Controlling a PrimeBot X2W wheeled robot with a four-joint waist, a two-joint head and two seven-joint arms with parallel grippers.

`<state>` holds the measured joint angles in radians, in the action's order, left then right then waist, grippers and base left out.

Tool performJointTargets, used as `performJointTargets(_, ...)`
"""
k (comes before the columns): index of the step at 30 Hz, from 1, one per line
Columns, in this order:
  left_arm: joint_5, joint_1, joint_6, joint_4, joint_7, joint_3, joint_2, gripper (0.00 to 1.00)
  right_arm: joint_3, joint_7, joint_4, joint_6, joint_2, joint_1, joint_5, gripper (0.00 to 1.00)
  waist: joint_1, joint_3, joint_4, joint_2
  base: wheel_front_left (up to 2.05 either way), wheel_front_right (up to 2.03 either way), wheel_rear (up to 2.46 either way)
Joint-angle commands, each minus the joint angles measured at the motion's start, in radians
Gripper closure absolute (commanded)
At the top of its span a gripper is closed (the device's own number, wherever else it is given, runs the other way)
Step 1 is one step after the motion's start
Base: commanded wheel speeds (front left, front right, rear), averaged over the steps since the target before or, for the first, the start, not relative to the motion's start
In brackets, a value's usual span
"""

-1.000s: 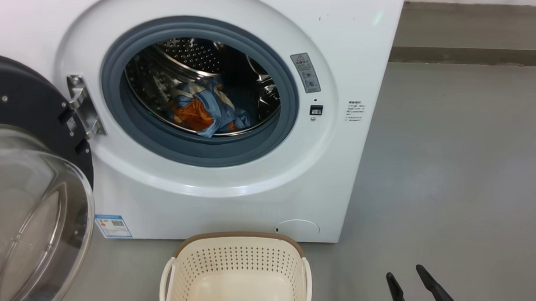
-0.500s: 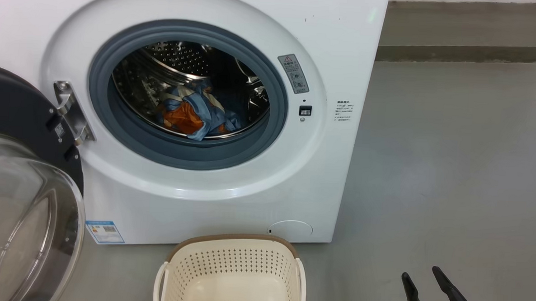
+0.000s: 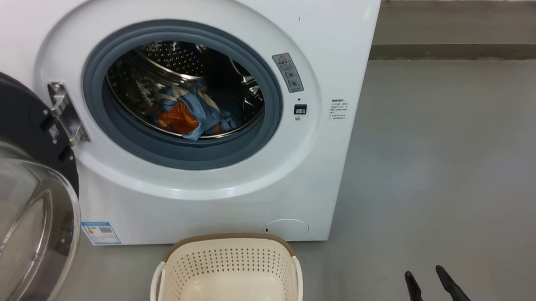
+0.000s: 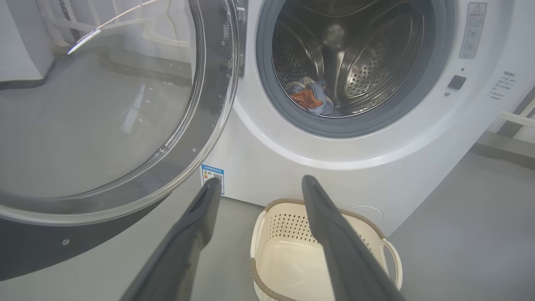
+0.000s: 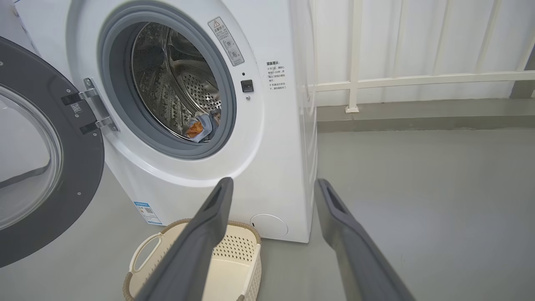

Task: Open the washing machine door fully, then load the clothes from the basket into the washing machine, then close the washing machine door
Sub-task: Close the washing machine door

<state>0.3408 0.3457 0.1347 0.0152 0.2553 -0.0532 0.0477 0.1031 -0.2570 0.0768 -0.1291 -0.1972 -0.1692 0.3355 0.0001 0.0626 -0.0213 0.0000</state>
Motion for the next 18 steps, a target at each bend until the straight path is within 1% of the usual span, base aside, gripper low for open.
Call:
performJointTargets(1, -0.001, -0.02, 0.0, 0.018, 0.006, 0.035, 0.003, 0.0, 0.016, -0.005, -0.025, -0.002, -0.014, 0.012, -0.018, 0.0, -0.0001, 0.0, 0.002, 0.0, -0.88, 0.88, 0.0)
performJointTargets(6, -0.003, -0.021, 0.003, 0.017, 0.006, 0.037, 0.003, 0.0, 0.016, -0.005, -0.025, -0.002, -0.014, 0.014, -0.017, 0.0, -0.0001, 0.0, 0.003, 0.0, -1.29, 1.29, 0.0)
performJointTargets(14, -0.015, -0.021, 0.005, 0.01, 0.006, 0.034, 0.003, 0.0, 0.018, -0.005, -0.025, -0.002, -0.013, 0.015, -0.014, 0.0, -0.0001, -0.001, 0.002, 0.0, -1.86, 1.86, 0.0)
performJointTargets(18, -0.012, -0.023, 0.005, 0.012, 0.006, 0.034, 0.003, 0.0, 0.019, -0.005, -0.025, -0.002, -0.012, 0.015, -0.014, 0.0, -0.0001, -0.003, 0.001, 0.0, -1.37, 1.37, 0.0)
